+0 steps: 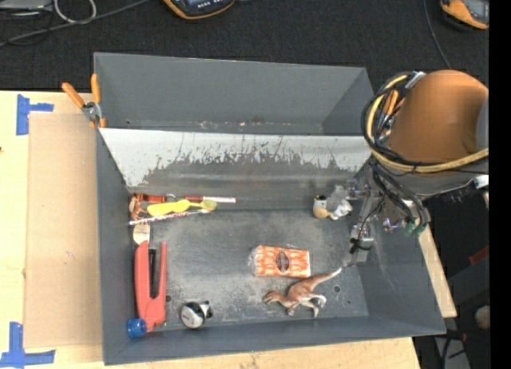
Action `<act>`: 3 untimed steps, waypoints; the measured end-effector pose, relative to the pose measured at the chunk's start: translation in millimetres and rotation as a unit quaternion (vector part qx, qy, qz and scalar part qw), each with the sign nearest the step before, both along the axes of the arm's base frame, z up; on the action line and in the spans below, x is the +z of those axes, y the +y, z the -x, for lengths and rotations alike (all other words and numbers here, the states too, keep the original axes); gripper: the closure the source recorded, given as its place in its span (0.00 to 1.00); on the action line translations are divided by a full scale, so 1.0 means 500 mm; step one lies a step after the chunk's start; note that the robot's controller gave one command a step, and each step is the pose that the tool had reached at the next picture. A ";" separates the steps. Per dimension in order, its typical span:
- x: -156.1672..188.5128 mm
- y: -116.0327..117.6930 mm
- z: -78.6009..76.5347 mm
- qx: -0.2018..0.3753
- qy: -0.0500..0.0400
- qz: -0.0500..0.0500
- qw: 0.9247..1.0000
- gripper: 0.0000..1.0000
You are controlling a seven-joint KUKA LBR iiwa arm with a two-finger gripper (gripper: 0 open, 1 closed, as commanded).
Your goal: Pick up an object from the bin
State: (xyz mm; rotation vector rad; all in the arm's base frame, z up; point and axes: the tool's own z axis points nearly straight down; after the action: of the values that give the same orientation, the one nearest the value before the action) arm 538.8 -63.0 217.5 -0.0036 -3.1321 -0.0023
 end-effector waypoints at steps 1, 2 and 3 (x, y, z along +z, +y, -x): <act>0.009 0.000 -0.003 0.001 -0.004 0.001 1.000 0.00; -0.133 0.043 0.047 -0.020 -0.005 0.000 1.000 0.00; -0.182 0.076 0.095 -0.045 -0.006 0.000 0.999 0.00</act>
Offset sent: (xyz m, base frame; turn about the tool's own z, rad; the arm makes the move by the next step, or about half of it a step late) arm -0.0395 0.0349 -0.1109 0.0643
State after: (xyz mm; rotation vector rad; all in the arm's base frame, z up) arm 491.5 -25.0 126.3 -0.1438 -3.1408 -0.0016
